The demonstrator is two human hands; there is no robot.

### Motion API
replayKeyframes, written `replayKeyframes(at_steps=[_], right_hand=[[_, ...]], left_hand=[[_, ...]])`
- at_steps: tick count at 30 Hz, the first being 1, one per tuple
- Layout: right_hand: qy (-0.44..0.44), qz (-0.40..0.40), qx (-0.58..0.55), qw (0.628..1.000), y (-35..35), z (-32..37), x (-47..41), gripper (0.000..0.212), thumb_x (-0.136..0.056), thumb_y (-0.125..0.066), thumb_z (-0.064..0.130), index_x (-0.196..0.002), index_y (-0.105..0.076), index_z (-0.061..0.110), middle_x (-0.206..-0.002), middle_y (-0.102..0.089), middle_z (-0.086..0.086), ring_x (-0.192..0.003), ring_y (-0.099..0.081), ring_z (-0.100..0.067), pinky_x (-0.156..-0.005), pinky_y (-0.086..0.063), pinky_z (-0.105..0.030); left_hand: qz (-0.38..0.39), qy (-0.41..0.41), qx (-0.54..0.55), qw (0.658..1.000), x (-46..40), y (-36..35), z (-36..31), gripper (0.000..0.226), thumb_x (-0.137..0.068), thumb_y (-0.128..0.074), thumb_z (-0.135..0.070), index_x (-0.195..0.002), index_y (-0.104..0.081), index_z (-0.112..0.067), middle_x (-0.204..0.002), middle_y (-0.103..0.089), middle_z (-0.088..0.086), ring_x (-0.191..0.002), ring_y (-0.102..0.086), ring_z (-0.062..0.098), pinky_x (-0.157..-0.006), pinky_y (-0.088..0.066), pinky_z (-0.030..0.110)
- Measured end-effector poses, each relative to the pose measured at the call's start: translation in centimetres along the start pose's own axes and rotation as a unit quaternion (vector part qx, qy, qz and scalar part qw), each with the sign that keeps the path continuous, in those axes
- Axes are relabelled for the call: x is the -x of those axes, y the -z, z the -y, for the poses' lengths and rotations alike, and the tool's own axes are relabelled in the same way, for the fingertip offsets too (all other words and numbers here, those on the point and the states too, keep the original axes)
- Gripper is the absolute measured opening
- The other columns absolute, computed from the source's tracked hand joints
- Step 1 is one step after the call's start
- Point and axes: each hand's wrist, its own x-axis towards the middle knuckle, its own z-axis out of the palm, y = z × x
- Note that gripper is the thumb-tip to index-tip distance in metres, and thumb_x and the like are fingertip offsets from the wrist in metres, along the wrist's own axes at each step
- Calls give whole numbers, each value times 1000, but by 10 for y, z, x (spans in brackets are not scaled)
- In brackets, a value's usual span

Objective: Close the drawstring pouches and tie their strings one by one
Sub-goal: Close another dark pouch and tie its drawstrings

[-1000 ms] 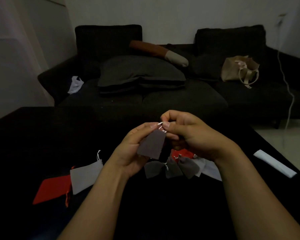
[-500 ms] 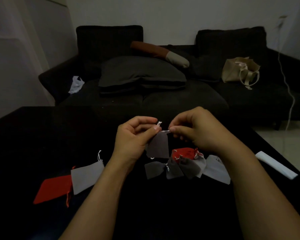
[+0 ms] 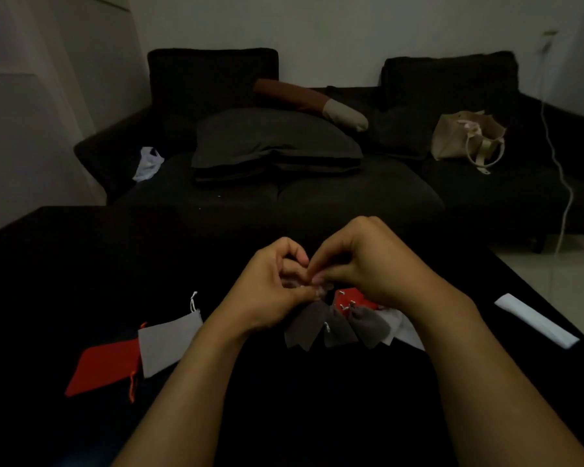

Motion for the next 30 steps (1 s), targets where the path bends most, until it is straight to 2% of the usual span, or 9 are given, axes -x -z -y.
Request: replayKeyframes(at_steps=[2, 5, 7, 10, 13, 17, 21, 23, 30], right_hand=[[0, -21, -57, 998, -2, -7, 3, 14, -72, -85, 14, -81, -80, 24, -79, -76, 7, -80, -70, 0, -82, -58, -28], [-31, -50, -188, 980, -2, -18, 5, 9, -73, -82, 12, -82, -79, 14, -78, -76, -1, -78, -73, -11, -78, -59, -29], [-47, -60, -264, 962, -2, -21, 5, 7, -77, -78, 9, -84, -78, 8, -79, -76, -8, -76, -72, -15, -73, -57, -26], [-56, -67, -327, 941, -4, -20, 6, 10, -83, -71, 4, -91, -75, 2, -88, -75, -16, -75, -67, -15, -68, -54, -20], [-82, -65, -343, 934, -6, -20, 4, 9, -85, -70, 7, -92, -76, 7, -88, -76, -9, -77, -68, -13, -71, -55, -23], [-134, -74, -338, 929, -9, -24, 1, 6, -84, -73, 15, -87, -77, 12, -88, -76, -9, -89, -72, -25, -83, -57, -40], [-135, -72, -364, 919, -13, -23, 1, 10, -89, -67, 11, -92, -76, 9, -93, -75, -12, -81, -65, -21, -73, -53, -30], [-135, -62, -384, 912, -13, -23, 1, 11, -89, -66, 9, -94, -76, 8, -94, -76, -10, -82, -68, -16, -73, -53, -26], [-143, -104, -386, 905, -19, -24, -1, 14, -77, -77, 6, -91, -76, 2, -91, -75, -16, -77, -68, -15, -63, -52, -20]], left_hand=[[17, 3, 34, 999, 3, 1, -3, 38, -74, -80, 5, -99, -54, -10, -85, -75, 13, -84, -73, 31, -84, -57, 44], [-5, 6, 102, 995, 6, -1, -9, 43, -70, -80, -4, -103, -55, -11, -87, -76, 11, -85, -75, 24, -81, -59, 34], [-26, -4, 141, 990, 5, -4, -11, 47, -68, -78, -10, -110, -58, -13, -87, -77, 9, -85, -74, 21, -78, -58, 30], [-66, -30, 179, 981, 3, -8, -11, 35, -78, -72, -4, -111, -66, -15, -88, -77, 6, -86, -73, 16, -76, -57, 24], [-90, -54, 163, 981, 2, -11, -9, 28, -83, -69, 0, -105, -72, -17, -93, -77, 5, -90, -73, 14, -76, -55, 19], [-127, -78, 108, 983, 1, -17, -10, 20, -85, -70, -2, -100, -75, -14, -94, -78, 2, -91, -73, 11, -76, -55, 18], [-180, -83, 84, 976, -2, -23, -7, 11, -87, -70, -7, -96, -75, -12, -89, -77, 0, -85, -74, 9, -71, -54, 17], [-199, -73, 84, 974, -4, -24, -5, 9, -88, -70, -11, -95, -75, -14, -88, -77, 0, -83, -73, 9, -67, -53, 16], [-228, -58, 78, 969, -4, -30, -5, 5, -87, -72, -13, -91, -75, -14, -84, -76, 1, -78, -74, 11, -64, -55, 19]])
